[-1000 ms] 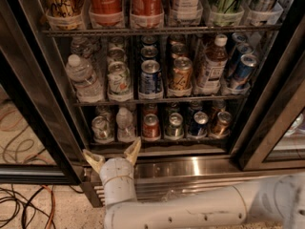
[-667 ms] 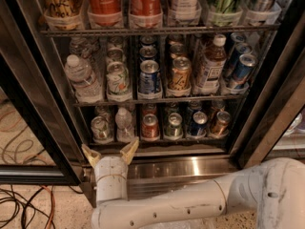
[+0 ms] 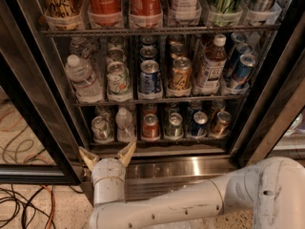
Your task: Pick 7up can from bottom shelf of fridge
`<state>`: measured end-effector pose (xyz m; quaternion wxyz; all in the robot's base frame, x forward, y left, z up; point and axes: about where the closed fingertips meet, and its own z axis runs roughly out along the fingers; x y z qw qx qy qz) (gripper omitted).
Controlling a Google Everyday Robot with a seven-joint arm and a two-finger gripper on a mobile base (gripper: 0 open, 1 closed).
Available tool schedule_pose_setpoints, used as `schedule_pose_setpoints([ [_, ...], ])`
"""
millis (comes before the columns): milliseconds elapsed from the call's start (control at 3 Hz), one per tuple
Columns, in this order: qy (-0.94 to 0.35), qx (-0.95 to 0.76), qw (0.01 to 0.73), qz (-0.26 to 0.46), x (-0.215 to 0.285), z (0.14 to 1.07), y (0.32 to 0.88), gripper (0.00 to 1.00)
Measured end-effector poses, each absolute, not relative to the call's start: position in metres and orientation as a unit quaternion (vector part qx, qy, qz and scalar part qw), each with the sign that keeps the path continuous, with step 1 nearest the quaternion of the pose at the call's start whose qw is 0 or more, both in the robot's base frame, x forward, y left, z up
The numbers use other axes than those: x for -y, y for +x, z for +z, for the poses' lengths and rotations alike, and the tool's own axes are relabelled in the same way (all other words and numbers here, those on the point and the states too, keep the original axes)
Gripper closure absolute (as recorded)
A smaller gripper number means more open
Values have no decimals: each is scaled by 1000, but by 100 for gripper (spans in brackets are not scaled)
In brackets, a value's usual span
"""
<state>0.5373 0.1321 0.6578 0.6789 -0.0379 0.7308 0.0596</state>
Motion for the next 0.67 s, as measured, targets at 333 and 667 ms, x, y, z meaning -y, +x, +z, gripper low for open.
schedule_pose_setpoints([
  [333,-20,-732,677,77,-147,642,536,16],
  [667,-10,-735,674,74,-153,625,539,21],
])
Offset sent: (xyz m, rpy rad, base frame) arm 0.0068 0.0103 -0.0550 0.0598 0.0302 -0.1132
